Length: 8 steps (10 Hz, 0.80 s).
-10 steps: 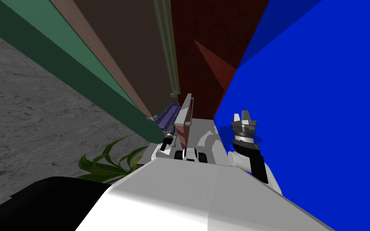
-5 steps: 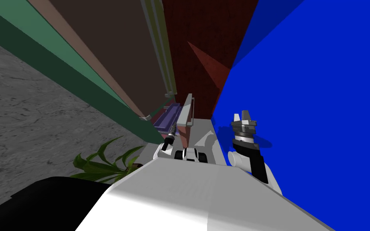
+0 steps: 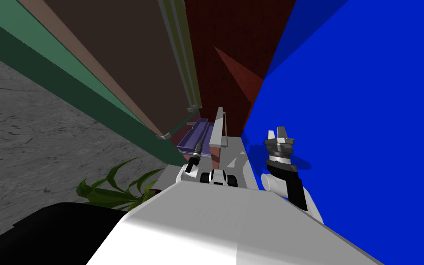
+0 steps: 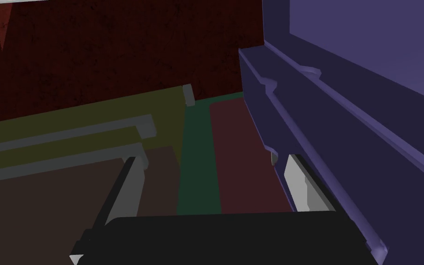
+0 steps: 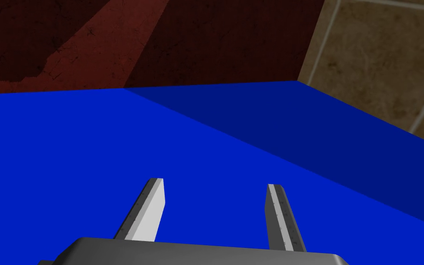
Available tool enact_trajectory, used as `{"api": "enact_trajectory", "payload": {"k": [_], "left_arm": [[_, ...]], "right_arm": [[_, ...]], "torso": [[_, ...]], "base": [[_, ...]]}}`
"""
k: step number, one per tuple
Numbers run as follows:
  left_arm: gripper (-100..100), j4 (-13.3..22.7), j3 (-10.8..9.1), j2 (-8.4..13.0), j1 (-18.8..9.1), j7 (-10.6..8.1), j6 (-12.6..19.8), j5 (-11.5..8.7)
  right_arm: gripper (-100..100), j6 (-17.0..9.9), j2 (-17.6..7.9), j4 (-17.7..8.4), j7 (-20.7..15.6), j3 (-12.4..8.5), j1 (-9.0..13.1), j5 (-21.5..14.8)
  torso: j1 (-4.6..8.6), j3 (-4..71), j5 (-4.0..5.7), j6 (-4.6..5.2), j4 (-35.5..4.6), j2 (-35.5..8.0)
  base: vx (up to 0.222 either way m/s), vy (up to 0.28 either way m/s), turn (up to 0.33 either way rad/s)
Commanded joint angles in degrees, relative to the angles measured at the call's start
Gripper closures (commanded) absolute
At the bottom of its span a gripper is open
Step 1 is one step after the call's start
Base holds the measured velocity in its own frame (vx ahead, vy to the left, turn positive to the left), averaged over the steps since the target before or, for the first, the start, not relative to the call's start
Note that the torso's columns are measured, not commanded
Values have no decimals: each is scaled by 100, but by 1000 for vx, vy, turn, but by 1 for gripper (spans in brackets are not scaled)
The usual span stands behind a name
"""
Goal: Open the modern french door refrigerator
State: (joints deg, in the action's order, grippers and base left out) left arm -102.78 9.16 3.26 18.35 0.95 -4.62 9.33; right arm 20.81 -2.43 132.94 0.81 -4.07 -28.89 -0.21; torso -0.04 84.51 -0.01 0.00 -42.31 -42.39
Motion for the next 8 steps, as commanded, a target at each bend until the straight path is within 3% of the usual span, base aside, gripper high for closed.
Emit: {"api": "enact_trajectory", "payload": {"k": [1, 8], "left_arm": [[-100, -389, 56, 18, 123, -14, 285, 24], [-100, -1518, 215, 98, 479, -64, 1076, 79]], "right_arm": [[0, 0, 0, 0, 0, 0, 0, 0], [0, 0, 0, 0, 0, 0, 0, 0]], "torso": [[1, -4, 0, 0, -2, -4], [4, 6, 1, 0, 3, 11]], "base": [[13, 7, -20], [12, 7, -18]]}}
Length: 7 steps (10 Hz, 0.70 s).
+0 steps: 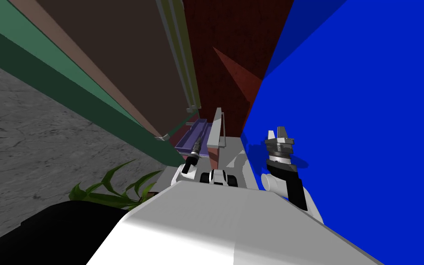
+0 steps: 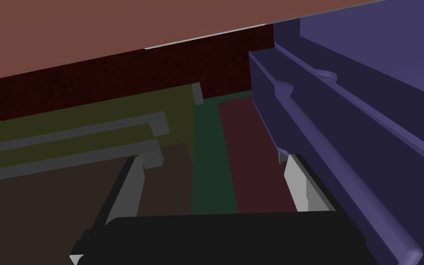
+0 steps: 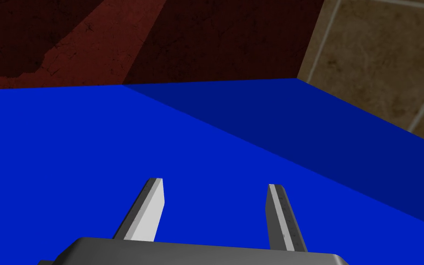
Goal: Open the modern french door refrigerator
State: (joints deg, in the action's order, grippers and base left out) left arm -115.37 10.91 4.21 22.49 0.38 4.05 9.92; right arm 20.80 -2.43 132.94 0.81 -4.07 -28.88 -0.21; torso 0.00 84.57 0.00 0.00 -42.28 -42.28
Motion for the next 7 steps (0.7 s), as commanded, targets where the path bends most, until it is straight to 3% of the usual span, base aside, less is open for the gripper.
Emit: {"api": "enact_trajectory", "payload": {"k": [1, 2, 7], "left_arm": [[-100, -170, 30, -3, 48, -3, 123, 15], [0, -190, 34, -3, 52, -2, 152, 18], [0, -188, 33, -3, 52, -2, 149, 17]], "right_arm": [[0, 0, 0, 0, 0, 0, 0, 0], [0, 0, 0, 0, 0, 0, 0, 0], [0, 0, 0, 0, 0, 0, 0, 0]], "torso": [[0, -2, 0, 0, -1, -3], [0, -3, 0, 0, -1, -4], [0, 0, 0, 0, 0, 0]], "base": [[0, 0, 0], [0, 0, 0], [0, 0, 0]]}}
